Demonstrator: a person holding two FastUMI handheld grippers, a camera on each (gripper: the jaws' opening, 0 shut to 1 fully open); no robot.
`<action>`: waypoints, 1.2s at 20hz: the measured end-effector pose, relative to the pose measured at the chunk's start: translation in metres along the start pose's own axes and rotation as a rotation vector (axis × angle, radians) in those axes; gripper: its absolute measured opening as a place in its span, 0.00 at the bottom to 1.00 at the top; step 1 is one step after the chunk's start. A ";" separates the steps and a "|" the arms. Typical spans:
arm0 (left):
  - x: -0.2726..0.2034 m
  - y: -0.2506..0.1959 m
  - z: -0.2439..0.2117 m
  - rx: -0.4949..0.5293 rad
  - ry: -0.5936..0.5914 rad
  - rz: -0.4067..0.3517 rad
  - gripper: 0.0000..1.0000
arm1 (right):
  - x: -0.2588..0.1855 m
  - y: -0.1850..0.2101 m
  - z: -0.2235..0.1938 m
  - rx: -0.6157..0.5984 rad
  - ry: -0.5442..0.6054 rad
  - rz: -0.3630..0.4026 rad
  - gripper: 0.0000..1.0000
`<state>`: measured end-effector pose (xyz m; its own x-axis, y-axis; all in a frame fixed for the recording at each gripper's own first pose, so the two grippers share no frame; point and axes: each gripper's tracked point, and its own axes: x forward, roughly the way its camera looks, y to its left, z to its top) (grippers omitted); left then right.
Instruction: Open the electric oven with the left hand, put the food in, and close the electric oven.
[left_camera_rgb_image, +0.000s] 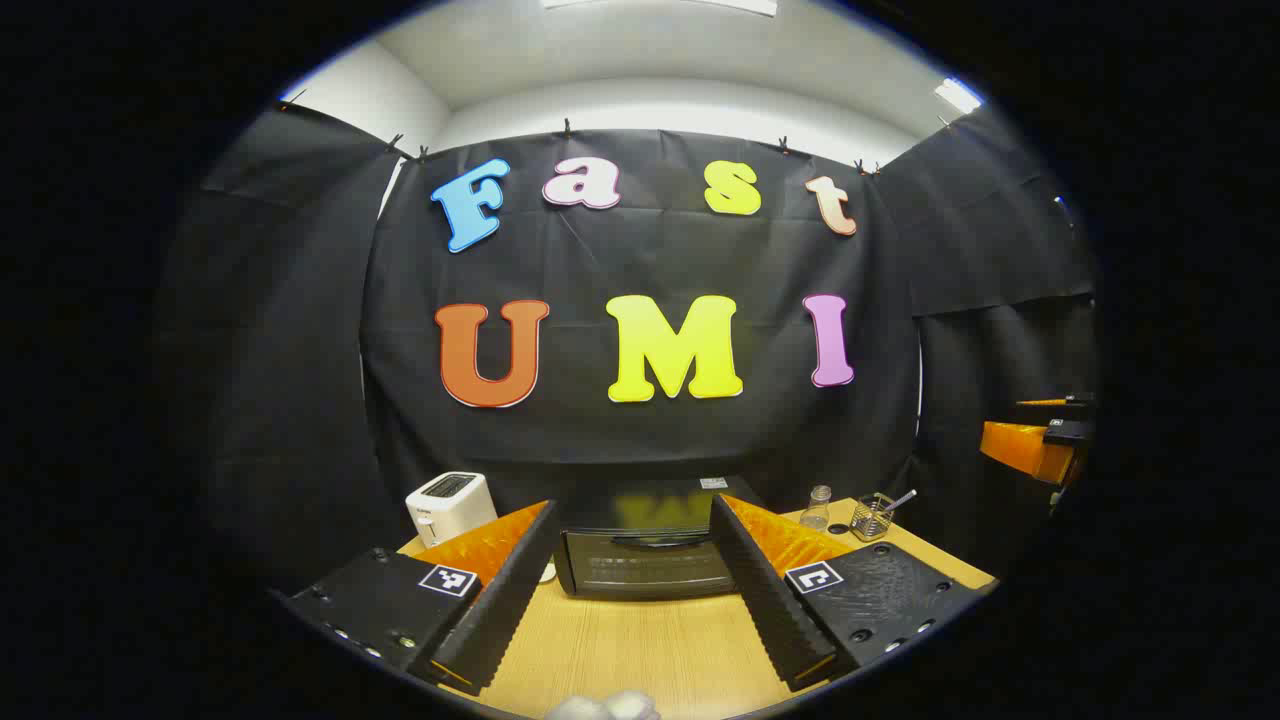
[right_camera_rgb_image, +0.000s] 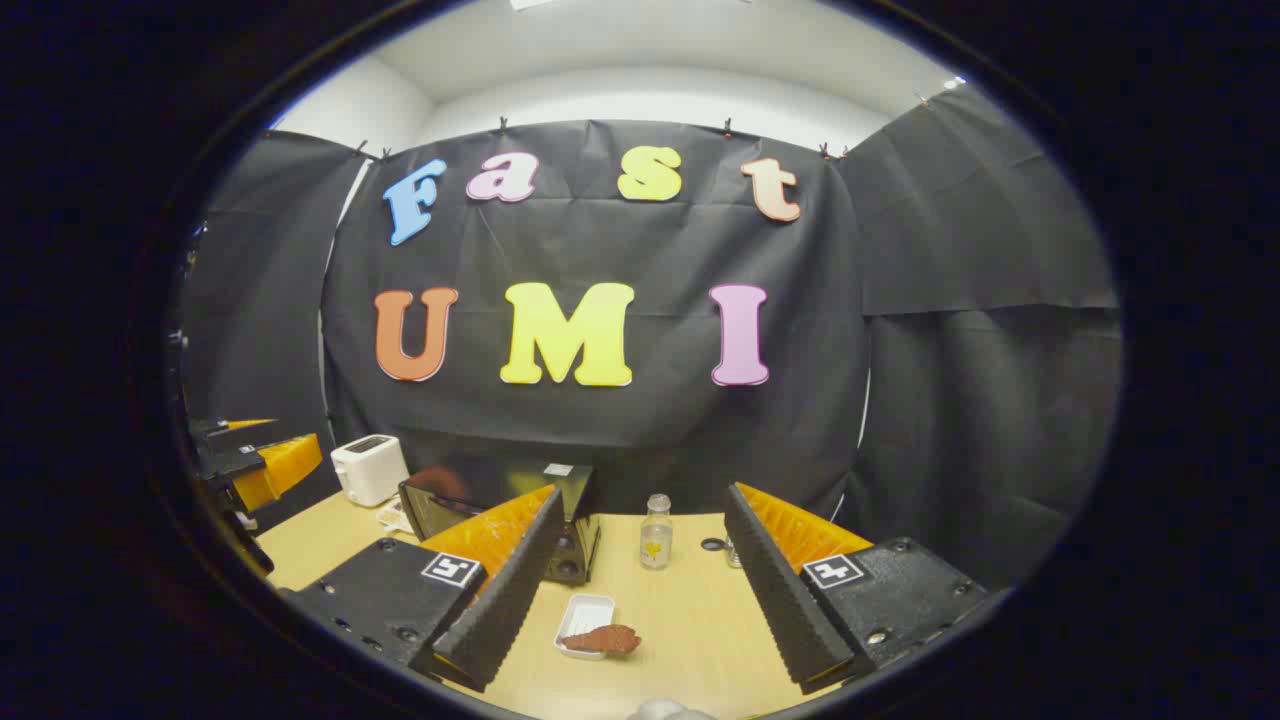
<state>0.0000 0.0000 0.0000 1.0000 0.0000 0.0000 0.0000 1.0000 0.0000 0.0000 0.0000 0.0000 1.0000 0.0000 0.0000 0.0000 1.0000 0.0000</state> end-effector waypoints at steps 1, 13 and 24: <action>0.000 0.000 0.000 -0.002 -0.001 -0.002 0.96 | 0.000 0.000 0.001 -0.006 -0.002 -0.001 1.00; 0.011 0.004 -0.006 0.006 0.013 0.003 0.96 | 0.000 0.005 0.002 -0.021 -0.002 0.021 1.00; 0.070 -0.015 -0.030 -0.005 0.019 -0.022 0.96 | -0.004 0.002 -0.006 -0.037 0.040 0.026 1.00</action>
<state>0.0698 -0.0146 -0.0299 0.9996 -0.0216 -0.0186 0.0215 0.9998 -0.0050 -0.0044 0.0022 -0.0055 0.9988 0.0254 -0.0408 -0.0269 0.9990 -0.0368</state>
